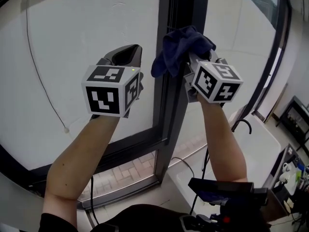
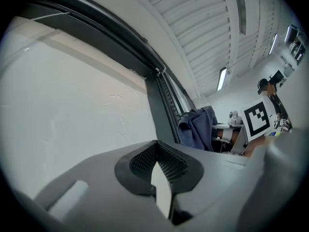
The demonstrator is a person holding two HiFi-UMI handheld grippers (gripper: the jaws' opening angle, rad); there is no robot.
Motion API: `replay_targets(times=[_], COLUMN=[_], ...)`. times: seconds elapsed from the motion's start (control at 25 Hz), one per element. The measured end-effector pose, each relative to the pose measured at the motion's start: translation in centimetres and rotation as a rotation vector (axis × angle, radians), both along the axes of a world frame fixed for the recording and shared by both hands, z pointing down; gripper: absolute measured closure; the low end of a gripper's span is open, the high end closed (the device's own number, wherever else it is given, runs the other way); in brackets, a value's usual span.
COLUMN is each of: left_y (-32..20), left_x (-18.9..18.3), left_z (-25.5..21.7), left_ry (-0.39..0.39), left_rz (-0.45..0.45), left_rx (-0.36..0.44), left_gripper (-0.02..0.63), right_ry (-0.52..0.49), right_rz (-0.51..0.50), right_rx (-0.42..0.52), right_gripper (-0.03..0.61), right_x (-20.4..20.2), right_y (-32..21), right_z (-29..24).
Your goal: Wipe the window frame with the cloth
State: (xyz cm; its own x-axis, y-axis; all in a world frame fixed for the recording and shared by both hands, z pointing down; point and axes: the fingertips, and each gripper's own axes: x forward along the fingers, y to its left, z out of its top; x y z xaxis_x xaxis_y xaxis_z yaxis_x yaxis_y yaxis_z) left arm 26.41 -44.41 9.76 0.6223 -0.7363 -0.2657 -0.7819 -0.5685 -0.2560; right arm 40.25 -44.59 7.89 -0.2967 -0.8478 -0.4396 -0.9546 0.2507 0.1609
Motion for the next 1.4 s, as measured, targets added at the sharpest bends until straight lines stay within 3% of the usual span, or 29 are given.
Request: replay_targets(times=[0.16,0.4,0.76,1.2,1.4], left_y=[1.0,1.4,-0.5,-0.1,0.4], left_x=[0.4,1.3,1.4,0.4,0.8], left_z=[0.9,4.5,10.8,13.5,16.8], left_ry=[-0.040,-0.058,-0.022,0.021,0.040], left_rz=[-0.005,0.029,0.056,0.068,0.081], left_rx=[0.044,0.009,-0.103,-0.133,-0.207], left_gripper=[0.620,0.620,0.620,0.620,0.620], right_ry=[0.018,0.017,0.018,0.026,0.021], right_rz=[0.003,0.033,0.062,0.101,0.119], right_rx=[-0.040,-0.078,-0.125,-0.225,-0.274], right_gripper=[0.532,0.532,0.532,0.532,0.532], right_x=[0.1,0.0,0.2,0.0,0.1], right_y=[-0.1,-0.2,-0.4,-0.6,-0.5], right_z=[2.3,6.1,11.4,17.8,21.8])
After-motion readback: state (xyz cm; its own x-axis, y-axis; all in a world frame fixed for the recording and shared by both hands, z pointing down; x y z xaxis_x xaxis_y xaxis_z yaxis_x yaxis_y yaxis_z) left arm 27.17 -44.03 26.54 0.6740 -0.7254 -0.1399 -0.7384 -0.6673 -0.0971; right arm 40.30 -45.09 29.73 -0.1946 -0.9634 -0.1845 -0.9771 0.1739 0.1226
